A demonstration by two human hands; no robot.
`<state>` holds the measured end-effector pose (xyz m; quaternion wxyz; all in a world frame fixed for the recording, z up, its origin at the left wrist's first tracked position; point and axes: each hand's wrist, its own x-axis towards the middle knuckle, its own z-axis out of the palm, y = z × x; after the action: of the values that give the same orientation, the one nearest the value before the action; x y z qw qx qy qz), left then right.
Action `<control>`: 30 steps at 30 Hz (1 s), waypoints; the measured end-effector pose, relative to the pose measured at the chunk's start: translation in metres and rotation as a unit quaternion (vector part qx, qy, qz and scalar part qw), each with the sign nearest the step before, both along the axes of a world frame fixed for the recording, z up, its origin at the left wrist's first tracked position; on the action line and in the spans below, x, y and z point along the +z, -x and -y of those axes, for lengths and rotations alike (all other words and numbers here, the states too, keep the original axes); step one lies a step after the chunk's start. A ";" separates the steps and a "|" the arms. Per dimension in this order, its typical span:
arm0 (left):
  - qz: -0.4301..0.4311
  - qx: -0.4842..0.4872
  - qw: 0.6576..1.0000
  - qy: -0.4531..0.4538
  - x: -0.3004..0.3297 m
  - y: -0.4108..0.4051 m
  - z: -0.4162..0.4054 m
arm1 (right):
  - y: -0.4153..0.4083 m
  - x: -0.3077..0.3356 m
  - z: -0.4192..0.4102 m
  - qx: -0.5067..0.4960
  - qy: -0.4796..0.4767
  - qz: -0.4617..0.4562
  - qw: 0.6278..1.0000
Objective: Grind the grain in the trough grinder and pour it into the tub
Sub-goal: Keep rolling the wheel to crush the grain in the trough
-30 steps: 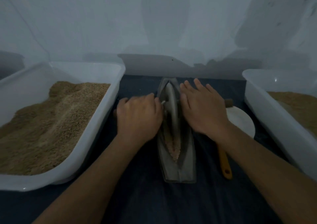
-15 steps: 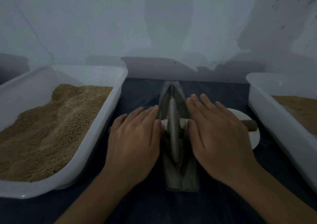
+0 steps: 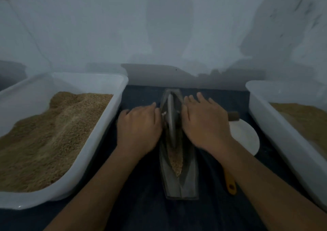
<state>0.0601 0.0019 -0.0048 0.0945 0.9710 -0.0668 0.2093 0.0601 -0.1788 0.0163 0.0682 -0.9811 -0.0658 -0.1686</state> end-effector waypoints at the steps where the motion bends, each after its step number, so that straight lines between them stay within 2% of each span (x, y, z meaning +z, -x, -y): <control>1: 0.020 -0.022 0.999 0.021 -0.003 0.016 -0.004 | 0.021 -0.002 0.002 0.016 -0.010 0.012 1.000; 3: 0.059 -0.041 0.996 0.056 -0.008 0.037 -0.005 | 0.047 -0.008 0.009 0.032 -0.033 0.018 0.999; 5: 0.064 -0.035 0.996 0.043 -0.005 0.031 -0.001 | 0.043 -0.007 0.013 0.031 -0.039 0.000 0.999; 9: -0.016 0.025 0.999 -0.043 0.017 -0.033 0.013 | -0.025 0.001 0.010 -0.024 -0.028 -0.066 0.997; 12: -0.106 0.053 0.993 -0.010 0.033 -0.086 0.022 | -0.073 0.021 0.003 -0.071 -0.031 -0.076 0.994; 14: -0.120 0.058 0.991 0.000 0.031 -0.094 0.023 | -0.081 0.023 0.003 -0.084 -0.014 -0.075 0.994; 18: -0.033 0.029 0.998 -0.046 0.013 -0.029 0.012 | -0.036 0.003 0.006 -0.036 0.015 -0.063 0.997; 21: -0.014 -0.017 1.000 0.012 0.004 0.027 -0.001 | 0.027 -0.008 0.010 0.017 0.010 0.028 0.999; 23: -0.006 -0.014 0.999 0.045 -0.002 0.043 -0.004 | 0.046 -0.013 0.012 0.035 0.008 0.064 0.997; 25: -0.001 0.001 1.000 0.031 0.002 0.036 -0.002 | 0.034 -0.010 0.013 0.036 0.010 0.041 0.998; 27: -0.018 0.020 1.000 -0.006 0.009 0.010 0.006 | 0.000 -0.004 0.011 0.007 0.016 -0.026 0.999; 30: -0.077 0.078 0.994 -0.001 0.023 -0.051 0.019 | -0.059 0.009 0.006 -0.066 -0.019 -0.060 0.996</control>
<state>0.1115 -0.0171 0.0187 0.0814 0.9866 0.0162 0.1401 0.1194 -0.1844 0.0255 0.0795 -0.9902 0.0062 -0.1150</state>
